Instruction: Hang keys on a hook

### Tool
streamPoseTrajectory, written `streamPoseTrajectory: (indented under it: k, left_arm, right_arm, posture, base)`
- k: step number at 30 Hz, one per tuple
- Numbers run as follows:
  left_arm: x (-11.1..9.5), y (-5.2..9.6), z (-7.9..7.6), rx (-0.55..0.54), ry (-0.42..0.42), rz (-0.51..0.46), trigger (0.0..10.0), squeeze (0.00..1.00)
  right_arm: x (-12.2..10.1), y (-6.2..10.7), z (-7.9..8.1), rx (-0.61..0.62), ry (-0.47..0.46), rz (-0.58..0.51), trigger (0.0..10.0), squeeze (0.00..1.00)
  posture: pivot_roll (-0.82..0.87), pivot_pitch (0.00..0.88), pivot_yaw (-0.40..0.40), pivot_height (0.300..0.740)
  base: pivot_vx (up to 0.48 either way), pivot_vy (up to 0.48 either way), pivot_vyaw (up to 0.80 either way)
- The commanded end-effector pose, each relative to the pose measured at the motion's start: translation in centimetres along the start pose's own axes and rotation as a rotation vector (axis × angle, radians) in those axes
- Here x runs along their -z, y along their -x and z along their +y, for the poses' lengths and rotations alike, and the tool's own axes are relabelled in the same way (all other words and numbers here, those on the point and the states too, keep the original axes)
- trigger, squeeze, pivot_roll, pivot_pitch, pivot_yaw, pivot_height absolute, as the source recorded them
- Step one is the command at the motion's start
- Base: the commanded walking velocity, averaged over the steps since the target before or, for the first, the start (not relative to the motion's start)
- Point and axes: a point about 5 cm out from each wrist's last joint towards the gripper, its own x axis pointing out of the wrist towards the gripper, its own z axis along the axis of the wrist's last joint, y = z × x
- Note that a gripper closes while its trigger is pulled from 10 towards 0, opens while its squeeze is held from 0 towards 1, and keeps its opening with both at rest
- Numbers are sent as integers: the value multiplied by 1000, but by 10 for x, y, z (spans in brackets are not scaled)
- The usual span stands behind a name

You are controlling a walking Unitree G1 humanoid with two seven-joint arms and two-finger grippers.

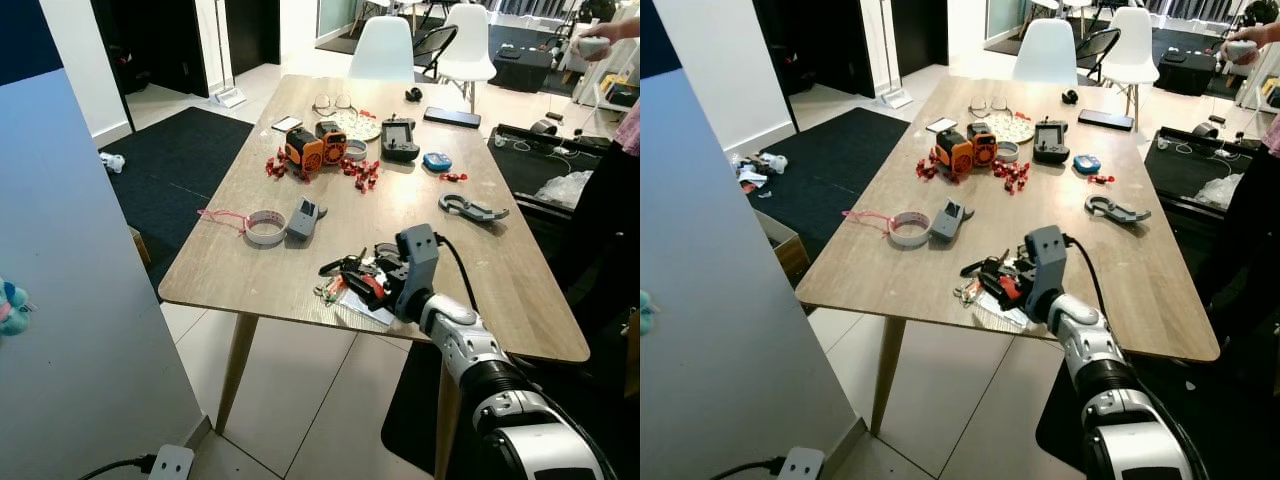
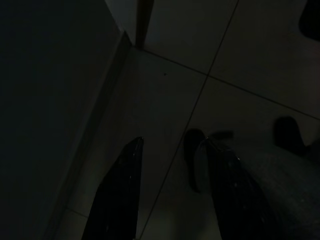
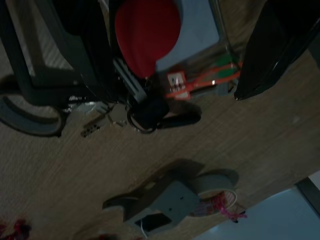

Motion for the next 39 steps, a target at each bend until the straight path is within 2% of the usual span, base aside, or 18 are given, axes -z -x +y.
streamPoseTrajectory:
  k: [1, 2, 3, 4, 15, 19, 22, 24, 25, 39]
  left_arm:
    - [6, 1, -3, 4, -2, 29, 10000, 0]
    - [6, 1, -3, 4, -2, 31, 10000, 0]
    - [6, 1, -3, 5, -4, 31, 10000, 0]
    - [5, 1, -3, 5, -4, 30, 10000, 0]
    - [5, 0, -3, 5, -7, 27, 10000, 0]
    - [2, 0, -3, 1, 1, 14, 10000, 0]
    - [-7, -2, -3, 5, 12, -38, 10000, 0]
    - [-28, -6, -10, 30, 2, -164, 10000, 0]
    - [-33, -6, -11, 37, -1, -199, 10000, 0]
    - [-37, -4, -14, 42, 1, -254, 10000, 0]
  right_arm:
    - [5, 0, 3, -7, 2, 25, 10000, 996]
    - [7, -1, 5, -3, 15, 32, 10000, 894]
    - [8, -2, 6, 4, 22, 37, 10000, 161]
    - [9, -2, 6, 14, 21, 40, 10000, 0]
    - [12, -2, 6, 32, 3, 44, 10000, 0]
    - [9, -7, 4, 91, -22, 37, 10000, 0]
    - [2, -13, 3, 140, -37, 31, 10000, 0]
    - [-2, -18, 5, 153, -40, 38, 10000, 0]
    - [-3, -19, 6, 155, -39, 41, 10000, 0]
    - [-5, -26, 8, 181, -61, 81, 10000, 0]
  posture:
    - [60, 51, -32, 740]
    - [60, 52, -32, 740]
    - [59, 53, -32, 740]
    - [58, 53, -31, 740]
    - [58, 53, -30, 740]
    - [49, 87, -23, 740]
    - [52, 95, -26, 740]
    - [56, 102, -32, 740]
    - [56, 103, -33, 740]
    - [62, 120, -42, 740]
  base:
    - [0, 0, 0]
    - [0, 0, 0]
    - [0, 0, 0]
    - [0, 0, 0]
    - [0, 0, 0]
    - [0, 0, 0]
    - [0, 0, 0]
    - [0, 0, 0]
    - [0, 0, 0]
    - [0, 0, 0]
